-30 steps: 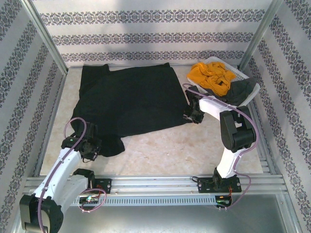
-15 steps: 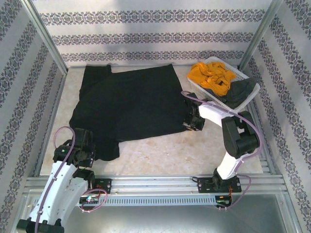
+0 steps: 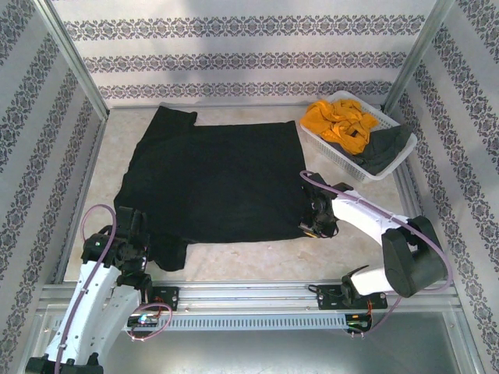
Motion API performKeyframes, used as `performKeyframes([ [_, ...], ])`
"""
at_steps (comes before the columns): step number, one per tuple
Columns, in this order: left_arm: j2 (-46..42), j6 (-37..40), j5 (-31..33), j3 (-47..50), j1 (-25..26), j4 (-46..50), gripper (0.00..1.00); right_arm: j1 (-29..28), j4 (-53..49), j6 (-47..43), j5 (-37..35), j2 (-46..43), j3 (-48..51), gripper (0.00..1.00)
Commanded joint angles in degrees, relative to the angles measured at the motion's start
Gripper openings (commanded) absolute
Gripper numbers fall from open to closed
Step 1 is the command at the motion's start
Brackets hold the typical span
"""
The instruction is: Fold and stack the t-shirts
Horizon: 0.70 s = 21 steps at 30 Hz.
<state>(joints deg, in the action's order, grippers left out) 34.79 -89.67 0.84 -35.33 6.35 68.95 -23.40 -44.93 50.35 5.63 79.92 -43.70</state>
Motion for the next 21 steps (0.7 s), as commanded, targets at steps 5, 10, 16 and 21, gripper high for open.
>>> performKeyframes([
  [5, 7.57, 13.23, 4.69, -7.53, 0.11, -13.03, 0.00, 2.48, -1.17, 3.87, -0.31, -0.48, -6.74, 0.00],
  [10, 14.03, 17.98, 2.73, -11.00, -2.15, -23.60, 0.00, 5.57, -0.76, 4.67, 0.78, 2.72, -13.03, 0.00],
  [16, 23.10, 22.54, 2.15, -16.73, -4.56, -30.65, 0.00, 7.68, -0.88, 4.20, 1.27, 9.38, -23.14, 0.00],
  [21, 28.44, 25.09, 0.55, -18.49, -7.92, -36.86, 0.00, 8.74, -1.13, 4.12, 0.52, 15.19, -29.69, 0.00],
])
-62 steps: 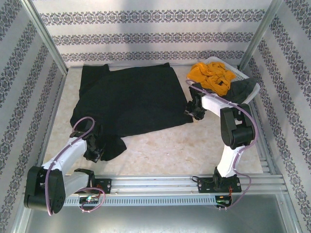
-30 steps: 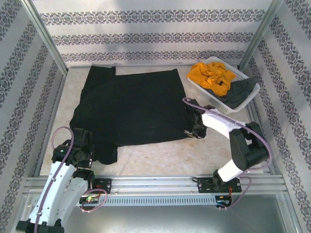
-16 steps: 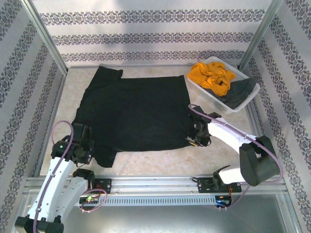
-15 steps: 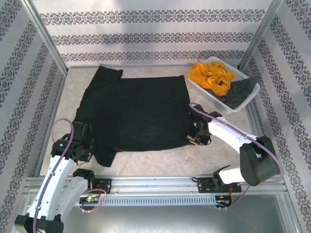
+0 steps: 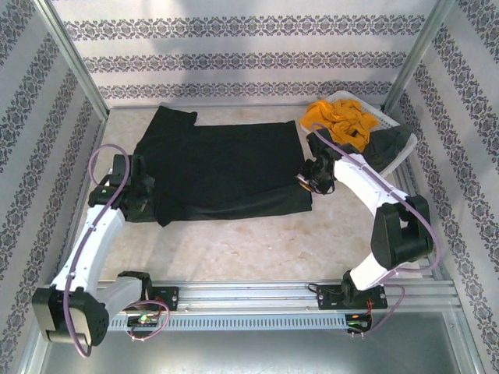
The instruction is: Fold and stack the t-shirts
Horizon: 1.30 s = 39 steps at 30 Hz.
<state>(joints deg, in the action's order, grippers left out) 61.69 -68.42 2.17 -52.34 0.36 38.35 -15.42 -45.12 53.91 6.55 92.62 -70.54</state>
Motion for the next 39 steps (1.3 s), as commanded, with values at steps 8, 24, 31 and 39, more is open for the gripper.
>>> performKeyframes([
  [8, 10.21, 10.56, -5.80, -6.39, -6.62, -15.01, 0.00, 2.04, -0.76, 1.17, -1.52, 10.12, -9.41, 0.00],
  [24, 26.31, 16.40, -13.49, -13.67, -9.89, -22.12, 0.00, 3.69, -1.82, 3.89, -4.45, 17.47, -15.38, 0.00],
  [31, 31.66, 22.35, -12.95, -19.79, -11.48, -17.88, 0.47, 4.92, -3.29, 0.19, -4.02, 20.05, -20.20, 0.30],
  [39, 23.79, 24.49, -5.15, -12.58, -14.57, -4.65, 0.58, 3.44, -0.19, -3.40, -3.49, 8.97, -7.28, 0.57],
])
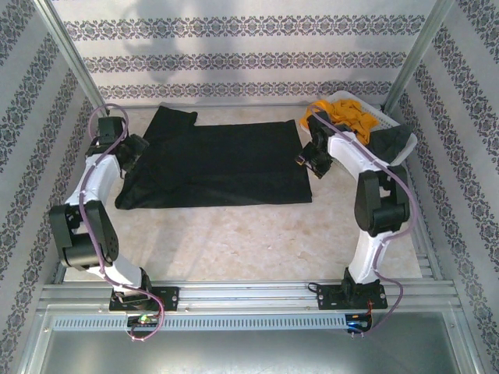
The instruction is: Fold and stack the t-shirts
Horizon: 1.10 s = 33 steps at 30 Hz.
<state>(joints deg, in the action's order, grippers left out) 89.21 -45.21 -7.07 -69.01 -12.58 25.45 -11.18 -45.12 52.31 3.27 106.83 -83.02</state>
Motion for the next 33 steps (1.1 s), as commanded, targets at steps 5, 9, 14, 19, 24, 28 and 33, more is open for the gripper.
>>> performKeyframes([
  [5, -7.35, 0.10, 1.48, 14.59, -8.06, 8.45, 0.56, -1.99, 8.51, -2.78, 4.94, -12.21, 18.65, 0.62],
  [9, -5.96, 0.89, -2.09, 17.79, -12.75, 6.14, 0.59, -1.48, 11.08, -2.54, 7.30, -11.85, 23.20, 0.64],
  [14, -0.38, 3.96, -6.78, 18.22, -15.41, 1.78, 0.62, -0.75, 12.90, -1.89, 9.00, -9.16, 23.85, 0.64],
  [19, 4.01, 5.09, -8.78, 17.02, -15.63, -1.32, 0.57, -0.09, 12.38, -1.37, 8.71, -6.37, 22.86, 0.63],
  [24, 8.30, 4.87, -9.08, 15.35, -15.63, -2.85, 0.36, -0.07, 11.44, -0.47, 7.42, -3.70, 20.78, 0.58],
  [28, 9.40, 3.78, -8.43, 14.26, -15.63, -3.30, 0.17, -0.07, 11.35, -0.15, 5.81, -1.35, 18.94, 0.49],
  [33, 8.69, 3.80, -6.66, 13.08, -15.72, -1.98, 0.00, -0.07, 8.81, -1.34, 3.51, 1.96, 14.80, 0.14],
])
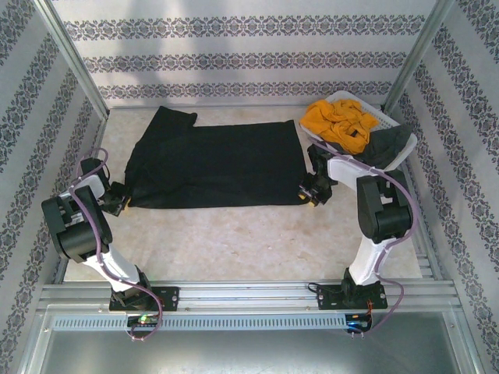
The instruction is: Fold and stack the t-shirts
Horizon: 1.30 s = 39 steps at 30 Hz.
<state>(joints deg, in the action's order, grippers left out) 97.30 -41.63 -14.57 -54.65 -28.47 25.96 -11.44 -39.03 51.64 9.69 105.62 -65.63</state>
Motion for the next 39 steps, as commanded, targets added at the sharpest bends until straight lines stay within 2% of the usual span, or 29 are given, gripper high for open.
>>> performKeyframes([
  [1, 0.13, 0.17, 1.29, -1.49, 0.18, -2.11, 0.00, 0.24, 2.00, -0.87, -3.60, 3.17, -3.20, 0.07],
  [3, -1.09, 0.01, 2.36, -1.62, 0.08, -1.58, 0.00, 0.17, 0.97, -1.13, -5.04, 2.31, -3.54, 0.00],
  [9, -5.62, -3.00, 5.27, -0.39, -0.01, 1.42, 0.00, 0.13, -3.58, -2.25, -7.58, -2.59, -2.22, 0.00],
  [13, -10.17, -7.71, 8.52, 2.95, -0.01, 4.81, 0.00, 0.11, -5.80, -3.03, -7.87, -6.05, 0.29, 0.00],
  [17, -17.31, -15.52, 13.06, 9.17, -0.01, 6.61, 0.00, 0.10, -8.01, -3.45, -8.14, -9.39, 3.35, 0.00],
  [20, -21.06, -19.57, 13.25, 13.45, 0.13, 7.18, 0.00, 0.17, -9.49, -3.64, -8.02, -12.05, 6.00, 0.00],
  [28, -33.07, -21.22, 13.84, 22.85, 0.17, 14.39, 0.00, 0.19, -13.23, -3.39, -6.67, -20.65, 16.14, 0.00],
  [31, -35.13, -21.10, 14.07, 24.43, 0.26, 17.06, 0.00, 0.27, -12.27, -1.91, -5.86, -24.98, 21.16, 0.00],
  [32, -35.54, -21.16, 13.19, 24.75, 0.28, 16.84, 0.09, 0.37, -11.43, -1.63, -5.54, -26.00, 22.38, 0.00],
  [33, -35.90, -21.14, 12.44, 24.78, 0.41, 16.40, 0.21, 0.46, -10.99, -1.56, -5.32, -26.45, 23.01, 0.06],
  [34, -36.08, -21.38, 12.26, 24.12, 0.74, 16.73, 0.33, 0.60, -11.19, -1.72, -5.34, -26.60, 23.02, 0.18],
  [35, -36.42, -21.91, 12.92, 22.76, 1.61, 17.57, 0.41, 0.65, -11.62, -2.03, -5.40, -26.76, 22.47, 0.27],
  [37, -37.83, -22.65, 16.27, 19.19, 4.59, 19.98, 0.51, 0.43, -12.62, -2.74, -6.45, -27.83, 20.84, 0.39],
  [38, -38.38, -23.44, 18.99, 16.84, 7.04, 21.51, 0.59, 0.16, -12.87, -3.17, -7.20, -28.98, 19.81, 0.43],
  [39, -38.60, -24.12, 20.72, 15.02, 9.36, 22.76, 0.61, -0.11, -12.79, -3.52, -7.82, -30.19, 18.99, 0.46],
])
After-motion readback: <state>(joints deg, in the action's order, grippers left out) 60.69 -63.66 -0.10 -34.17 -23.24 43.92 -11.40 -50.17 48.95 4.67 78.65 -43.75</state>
